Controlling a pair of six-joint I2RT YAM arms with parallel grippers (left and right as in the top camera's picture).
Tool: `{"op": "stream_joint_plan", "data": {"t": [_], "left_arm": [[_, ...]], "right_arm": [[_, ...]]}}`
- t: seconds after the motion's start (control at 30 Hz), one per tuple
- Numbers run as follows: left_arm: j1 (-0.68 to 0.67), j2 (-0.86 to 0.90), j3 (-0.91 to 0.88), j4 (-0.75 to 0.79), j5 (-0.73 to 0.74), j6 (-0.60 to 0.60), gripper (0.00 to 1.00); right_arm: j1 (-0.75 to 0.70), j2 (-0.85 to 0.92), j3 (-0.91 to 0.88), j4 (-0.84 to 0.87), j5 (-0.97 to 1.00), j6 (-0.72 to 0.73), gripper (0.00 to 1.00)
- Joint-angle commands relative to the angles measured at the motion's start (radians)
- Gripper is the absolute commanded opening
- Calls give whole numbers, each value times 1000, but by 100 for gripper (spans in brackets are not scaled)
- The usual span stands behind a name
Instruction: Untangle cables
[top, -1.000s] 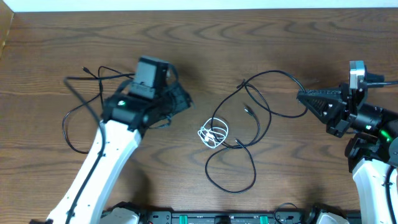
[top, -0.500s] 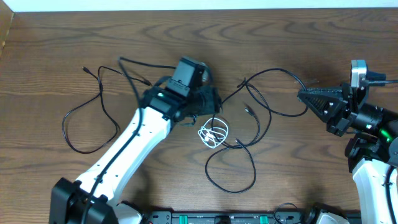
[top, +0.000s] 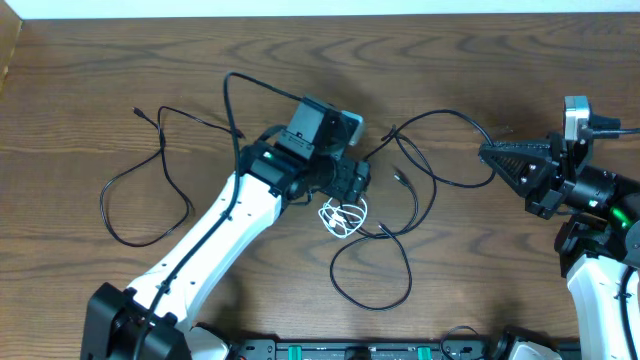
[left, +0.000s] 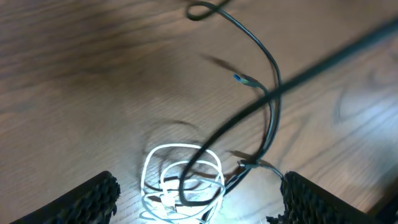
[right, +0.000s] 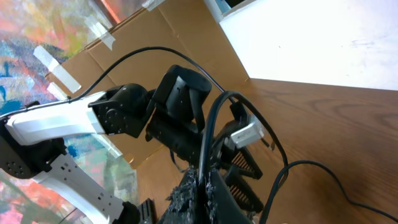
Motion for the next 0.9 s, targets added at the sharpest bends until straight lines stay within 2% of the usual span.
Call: {"op": "stream_joint_plan", "data": {"t": [0.0,0.2,0.3,0.5,0.63,0.7,0.77,0.8,0.87], "left_arm": [[-19,3,8,-2,2,72,84],[-19,8,-22,-2,2,77,86],[-19,23,-24,-3,2,77,76],[-27,56,-24,-2,14,77,72],[-47,80,-24,9,17,77,62],[-53,90,-24,14,16,77,54],[-53,100,-24,18,17,77,41],[-52,106,-24,17,16,77,26],[-52,117,-24,19,17,77,15]], "right_arm": [[-7,5,10,3,20,13,1],[-7,5,10,4,23,15,1],[-7,5,10,4,36,37,1],[-7,5,10,5,62,85,1],[-7,5,10,8,69,117,1],[-7,5,10,8,69,130,1],[-7,5,10,8,69,138,1],[-7,5,10,8,69,138,1],[-7,5,10,8,69,138,1]]}}
